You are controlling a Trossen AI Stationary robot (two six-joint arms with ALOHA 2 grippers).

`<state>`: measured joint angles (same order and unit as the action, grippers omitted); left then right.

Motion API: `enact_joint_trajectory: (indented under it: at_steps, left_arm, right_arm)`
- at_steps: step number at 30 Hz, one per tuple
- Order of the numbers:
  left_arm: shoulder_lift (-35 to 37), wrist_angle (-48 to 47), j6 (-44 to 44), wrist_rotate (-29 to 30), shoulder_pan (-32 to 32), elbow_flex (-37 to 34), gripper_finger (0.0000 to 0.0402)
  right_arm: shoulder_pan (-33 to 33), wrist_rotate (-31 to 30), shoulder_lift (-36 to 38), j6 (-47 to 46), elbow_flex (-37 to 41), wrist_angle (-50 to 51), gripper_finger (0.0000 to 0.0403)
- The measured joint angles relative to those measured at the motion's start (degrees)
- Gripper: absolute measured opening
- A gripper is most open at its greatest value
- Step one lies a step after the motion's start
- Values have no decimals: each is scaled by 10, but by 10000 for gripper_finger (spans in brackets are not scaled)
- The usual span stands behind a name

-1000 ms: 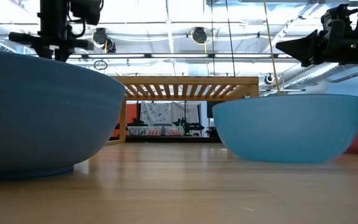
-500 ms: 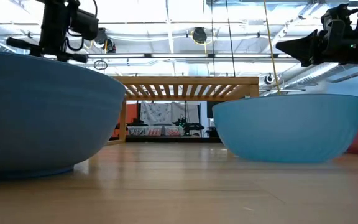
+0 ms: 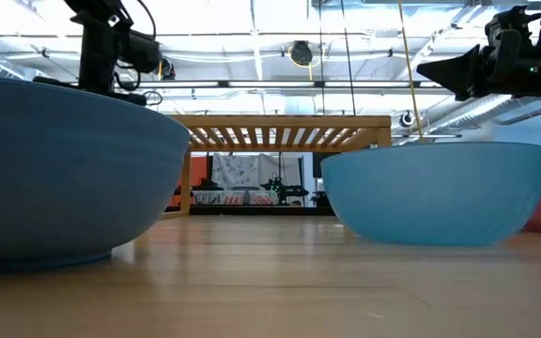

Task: Place and stack bowls onto a shelf
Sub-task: Put the orange bowl on the shelf

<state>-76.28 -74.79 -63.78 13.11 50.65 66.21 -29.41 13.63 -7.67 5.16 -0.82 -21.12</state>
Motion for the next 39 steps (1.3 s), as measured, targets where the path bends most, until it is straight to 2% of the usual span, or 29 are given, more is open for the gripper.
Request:
enact_joint_trajectory:
  at_steps: [9,19,21,23,25,29,35,39]
  left_arm:
    - [-29,-16,-6,0,-9,0,88]
    - [-32,-16,295,1,-27,0,88]
    - [-32,-16,318,-3,-27,0,88]
    - [-32,-17,276,-27,-24,0,88]
    - [-32,-21,199,-49,-15,0,88]
    - [-32,-30,55,-33,-1,0,88]
    - [-32,-90,8,-5,33,-5,88]
    - [-32,-99,-36,-8,57,-44,88]
  right_arm:
    - [0,0,0,0,0,0,0]
    - [0,0,0,0,0,0,0]
    - [0,0,0,0,0,0,0]
    - [0,0,0,0,0,0,0]
    - [0,0,0,0,0,0,0]
    - [0,0,0,0,0,0,0]
    - [0,0,0,0,0,0,0]
    - [0,0,0,0,0,0,0]
